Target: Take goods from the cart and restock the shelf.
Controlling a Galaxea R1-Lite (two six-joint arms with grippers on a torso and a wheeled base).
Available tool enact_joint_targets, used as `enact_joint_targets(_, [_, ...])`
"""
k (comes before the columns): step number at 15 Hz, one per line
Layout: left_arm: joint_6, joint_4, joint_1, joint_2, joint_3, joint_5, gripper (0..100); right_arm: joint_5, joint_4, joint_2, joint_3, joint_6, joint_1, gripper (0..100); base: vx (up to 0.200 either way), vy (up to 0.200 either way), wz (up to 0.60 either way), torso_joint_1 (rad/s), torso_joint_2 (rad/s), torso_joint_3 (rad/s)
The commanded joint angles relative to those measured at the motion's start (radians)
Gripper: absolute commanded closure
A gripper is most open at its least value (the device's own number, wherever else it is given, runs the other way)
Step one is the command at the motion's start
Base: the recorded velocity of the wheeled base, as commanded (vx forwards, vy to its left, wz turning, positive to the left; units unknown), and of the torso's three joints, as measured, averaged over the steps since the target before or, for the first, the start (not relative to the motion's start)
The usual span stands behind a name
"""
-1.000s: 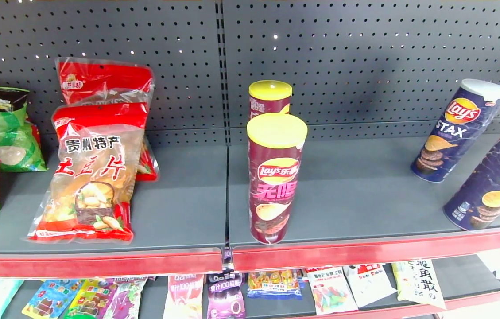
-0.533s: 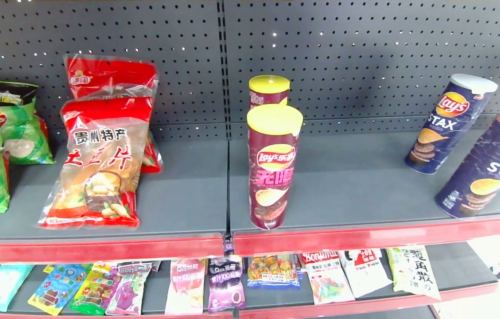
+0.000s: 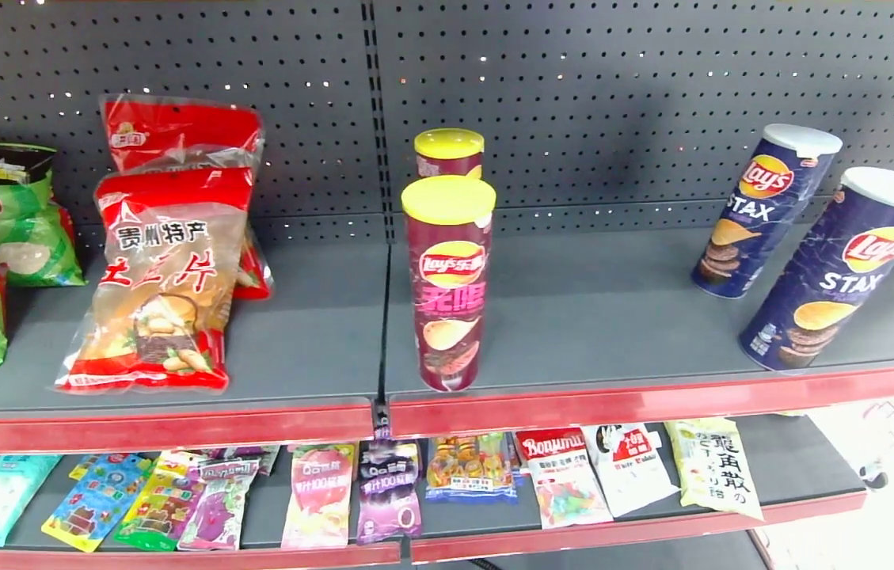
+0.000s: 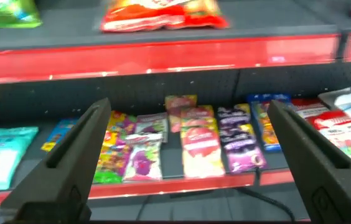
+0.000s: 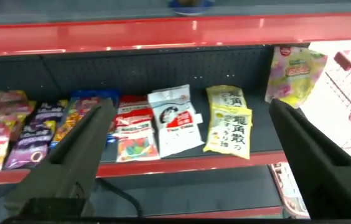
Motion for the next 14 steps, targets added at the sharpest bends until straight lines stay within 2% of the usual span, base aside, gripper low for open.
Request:
enact_joint_targets(1, [0.000,0.001,-0.001,0.001,0.000,0.000,0,-0.001,-0.001,0.000,0.000,0.000,0.000,0,0.000,-0.200,0.00,0.012,0.00,0.002])
enact_joint_targets(14, [0.000,0.001,-0.001,0.001,0.000,0.002,0,-0.003,-0.001,0.000,0.000,0.003,0.000,0,0.000,-0.200,0.00,0.002,0.00,0.002])
